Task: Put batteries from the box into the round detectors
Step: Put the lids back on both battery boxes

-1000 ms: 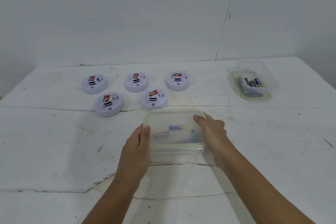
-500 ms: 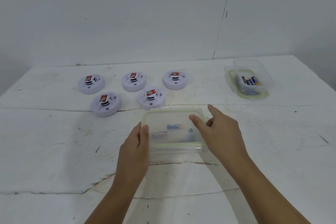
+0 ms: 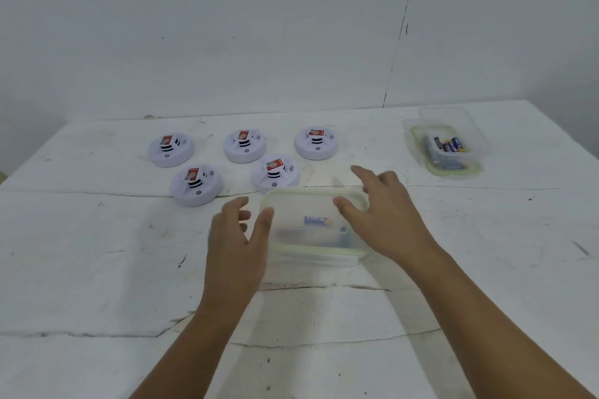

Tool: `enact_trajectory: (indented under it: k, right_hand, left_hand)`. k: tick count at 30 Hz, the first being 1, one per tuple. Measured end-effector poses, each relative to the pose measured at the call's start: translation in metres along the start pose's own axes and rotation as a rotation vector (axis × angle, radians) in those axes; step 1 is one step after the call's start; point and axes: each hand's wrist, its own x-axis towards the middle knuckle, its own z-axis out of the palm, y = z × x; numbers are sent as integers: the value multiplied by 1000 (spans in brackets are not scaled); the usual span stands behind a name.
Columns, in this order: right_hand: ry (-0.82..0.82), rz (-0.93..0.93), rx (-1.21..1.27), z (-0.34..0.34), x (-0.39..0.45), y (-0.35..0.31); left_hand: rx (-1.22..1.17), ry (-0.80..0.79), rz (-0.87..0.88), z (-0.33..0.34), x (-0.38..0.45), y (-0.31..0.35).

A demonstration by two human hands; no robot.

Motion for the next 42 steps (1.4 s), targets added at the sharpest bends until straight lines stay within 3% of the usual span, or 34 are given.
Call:
enact_trajectory:
  k: [2,5,8,16,25,30,36,42]
  right_hand:
    - [-44,-88,46,-2,11,-5]
    - [-180,-112,67,-3,27,-11]
    - [-258,-81,79,0,29,-12]
    - [-363,65,283,-18,11,26]
    - [-101,168,405,8,2,35]
    - [-76,169,468,13,0,31]
    - [-92,187,509,15,-5,27]
    - [-58,207,492,17,-6,26]
  left_hand:
    - [-7,80,82,-6,-13,6]
    - [47,-85,135,-6,-40,13]
    - [93,-204,116,0,-47,13]
    - [24,-193,34,14,-24,8]
    - [-93,-181,50,38,17,23]
    - [-197,-221,36,47,20,20]
    - [-516,-242,-117,51,20,16]
    - [-556,-326,-181,54,26,11]
